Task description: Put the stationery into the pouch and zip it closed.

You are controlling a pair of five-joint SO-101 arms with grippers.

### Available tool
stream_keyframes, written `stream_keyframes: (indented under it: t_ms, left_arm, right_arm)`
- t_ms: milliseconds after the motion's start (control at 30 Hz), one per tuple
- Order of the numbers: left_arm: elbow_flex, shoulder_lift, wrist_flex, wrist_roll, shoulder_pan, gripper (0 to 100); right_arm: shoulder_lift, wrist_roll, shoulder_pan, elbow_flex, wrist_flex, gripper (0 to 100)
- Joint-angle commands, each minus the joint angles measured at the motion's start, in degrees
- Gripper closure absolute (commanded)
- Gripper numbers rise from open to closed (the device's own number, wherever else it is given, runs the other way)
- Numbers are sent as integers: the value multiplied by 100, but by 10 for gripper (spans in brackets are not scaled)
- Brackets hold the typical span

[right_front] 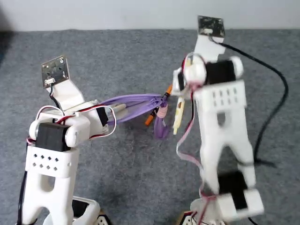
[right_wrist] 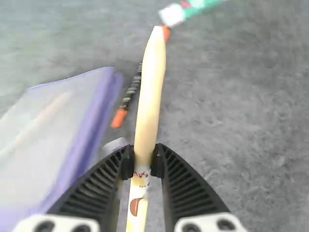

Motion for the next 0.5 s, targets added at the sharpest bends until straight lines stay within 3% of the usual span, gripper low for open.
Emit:
stream_keyframes:
  t_ms: [0, 233, 467]
  left_arm:
    - [-189, 9, -202, 62, 44, 989]
    - [-180, 9, -193, 62, 44, 989]
    - [-180, -26, -193, 62, 44, 989]
  right_arm:
    - [-1297, 70, -382, 387, -145, 991]
    - [-2862, 79, -1059, 1758, -1675, 991]
    - [-4673, 123, -1543, 4176, -4022, 991]
